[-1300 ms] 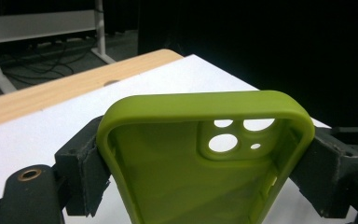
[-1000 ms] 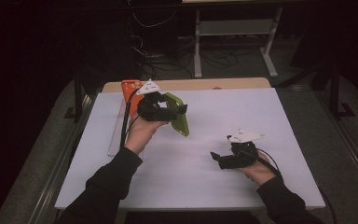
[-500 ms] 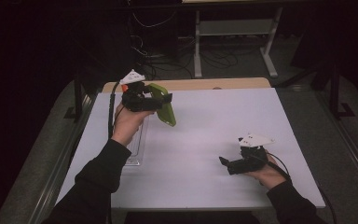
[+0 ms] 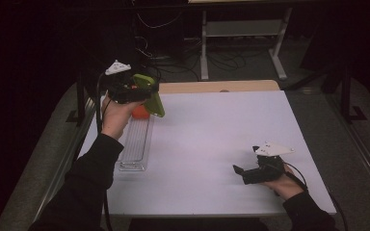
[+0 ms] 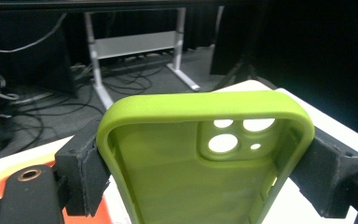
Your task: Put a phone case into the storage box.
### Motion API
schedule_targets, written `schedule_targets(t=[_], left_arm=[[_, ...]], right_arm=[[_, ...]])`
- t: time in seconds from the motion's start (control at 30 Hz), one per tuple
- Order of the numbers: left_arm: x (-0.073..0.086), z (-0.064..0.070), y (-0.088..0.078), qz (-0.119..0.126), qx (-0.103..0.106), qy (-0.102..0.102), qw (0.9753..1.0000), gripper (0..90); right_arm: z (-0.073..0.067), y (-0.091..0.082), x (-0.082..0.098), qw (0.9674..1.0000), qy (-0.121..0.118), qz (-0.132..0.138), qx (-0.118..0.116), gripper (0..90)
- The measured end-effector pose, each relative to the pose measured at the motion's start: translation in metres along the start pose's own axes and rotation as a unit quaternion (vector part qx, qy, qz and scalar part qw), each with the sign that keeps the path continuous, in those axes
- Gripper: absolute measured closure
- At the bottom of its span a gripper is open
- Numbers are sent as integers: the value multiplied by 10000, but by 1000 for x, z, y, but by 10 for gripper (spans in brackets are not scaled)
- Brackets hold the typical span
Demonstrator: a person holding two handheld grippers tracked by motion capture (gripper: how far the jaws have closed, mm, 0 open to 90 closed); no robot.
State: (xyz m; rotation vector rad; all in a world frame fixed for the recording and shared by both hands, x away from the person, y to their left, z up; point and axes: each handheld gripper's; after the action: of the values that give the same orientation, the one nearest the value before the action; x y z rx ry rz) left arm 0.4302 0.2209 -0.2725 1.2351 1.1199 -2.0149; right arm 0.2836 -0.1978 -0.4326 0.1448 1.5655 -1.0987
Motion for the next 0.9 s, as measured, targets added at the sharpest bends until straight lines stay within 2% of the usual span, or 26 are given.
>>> schedule_targets(t=[0.07,0.17,0.27,0.4,0.5,0.6,0.63,0.67,0.73,0.87,0.9], left_arm=[[-2,-4,1,-26,-227,31,9997,155],[-3,-11,5,-15,-555,-42,9984,155],[-4,-19,11,-60,-743,-134,9971,155],[-3,-29,17,-160,-1124,-172,9934,154],[-1,-36,22,-211,-1264,-301,9913,154],[1,-42,25,-309,-1460,-274,9884,154],[1,-42,27,-288,-1503,-321,9877,154],[1,-44,28,-296,-1536,-267,9873,154],[2,-46,29,-361,-1648,-289,9852,154],[6,-47,36,-305,-1822,-428,9819,154],[7,-47,37,-362,-1865,-376,9811,154]], right_arm=[[0,1,0,10000,-89,25,32,0],[-1,1,-1,9999,-107,28,0,0],[-1,1,-1,9999,-99,34,-2,0],[-1,-1,-2,9999,-99,47,-19,0],[-1,-1,-2,9999,-97,51,-26,0],[-1,-1,-2,9999,-92,61,-28,0],[-1,-1,-2,9999,-104,57,-25,0],[-1,-1,-2,9999,-104,54,-28,0],[-1,-1,-2,9999,-98,42,-31,0],[-2,-1,-2,9999,-119,56,-29,0],[-1,-1,-2,9999,-118,53,-30,0]])
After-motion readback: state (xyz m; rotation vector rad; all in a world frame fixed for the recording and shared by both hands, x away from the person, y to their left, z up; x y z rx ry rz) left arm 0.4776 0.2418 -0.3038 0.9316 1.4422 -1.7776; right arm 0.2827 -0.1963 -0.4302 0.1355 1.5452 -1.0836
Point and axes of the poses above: each handheld gripper's, and its own axes: y roughly forward along the jaws, x roughly out of its underside, z roughly to its right, and after that the axes turned 10 degrees about -y, right-handed
